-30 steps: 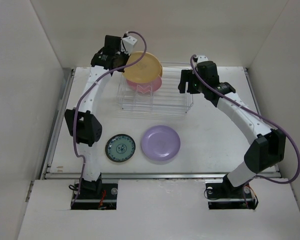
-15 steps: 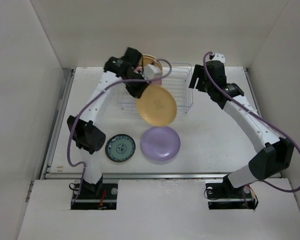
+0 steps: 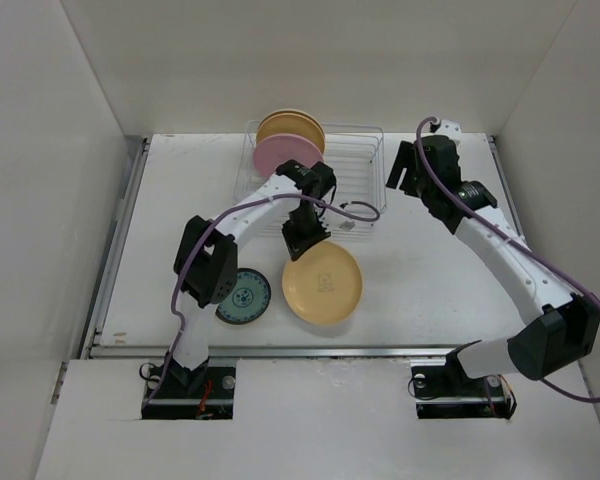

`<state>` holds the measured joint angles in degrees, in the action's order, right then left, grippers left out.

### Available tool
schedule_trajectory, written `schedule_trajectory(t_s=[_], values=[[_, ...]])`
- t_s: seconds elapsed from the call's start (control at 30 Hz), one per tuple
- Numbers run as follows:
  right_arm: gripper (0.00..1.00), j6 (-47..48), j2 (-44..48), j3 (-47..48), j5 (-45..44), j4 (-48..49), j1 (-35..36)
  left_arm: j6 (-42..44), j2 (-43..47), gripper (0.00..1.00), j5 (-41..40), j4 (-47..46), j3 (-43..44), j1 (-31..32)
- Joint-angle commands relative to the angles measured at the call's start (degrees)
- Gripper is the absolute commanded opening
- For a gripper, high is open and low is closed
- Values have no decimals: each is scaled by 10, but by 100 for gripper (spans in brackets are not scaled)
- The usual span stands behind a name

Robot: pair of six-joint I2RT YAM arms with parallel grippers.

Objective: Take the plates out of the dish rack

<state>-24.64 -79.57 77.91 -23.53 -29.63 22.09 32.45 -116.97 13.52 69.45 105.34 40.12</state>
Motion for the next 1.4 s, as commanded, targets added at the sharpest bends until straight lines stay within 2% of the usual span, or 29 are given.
schedule_trajectory(t_s=[0.0,0.13,0.23,0.27,0.3,0.57,0.73,0.83,0.87,0.93,0.97,1.0,1.07,1.1,1.13,1.23,1.37], values=[[80,1,38,-10,-7,14,-1,-29,-34,0,-15,32,63,1],[80,8,50,-24,-2,14,-1,-38,-108,0,25,117,149,1],[80,14,50,-29,-2,19,-1,-11,-110,5,23,127,130,13],[80,19,50,-29,-2,19,-1,-5,-104,17,18,127,123,13],[80,19,56,-29,-2,19,-1,0,-104,25,18,133,123,13],[80,30,50,-29,15,30,-1,-6,-99,55,6,183,180,8],[80,36,50,-29,33,41,-1,-18,-90,56,33,209,216,-10],[80,64,40,-19,50,68,-1,-25,-61,56,60,214,230,-39],[83,71,35,-6,68,88,-1,-32,-36,56,67,214,230,-66],[83,103,3,19,104,108,-1,-43,-5,56,81,186,217,-101],[83,118,-15,36,164,116,-1,-50,31,56,81,172,205,-121],[83,133,-63,84,202,121,-1,-66,51,56,81,154,176,-163],[83,168,-124,142,274,114,-1,-86,89,56,72,86,142,-206],[83,176,-158,207,318,98,-1,-100,122,58,72,61,125,-246],[83,181,-224,241,319,89,6,-128,132,58,67,13,97,-263],[83,188,-324,333,319,101,14,-171,146,59,49,-43,69,-309],[81,211,-407,405,342,154,35,-222,107,62,24,-108,77,-322]])
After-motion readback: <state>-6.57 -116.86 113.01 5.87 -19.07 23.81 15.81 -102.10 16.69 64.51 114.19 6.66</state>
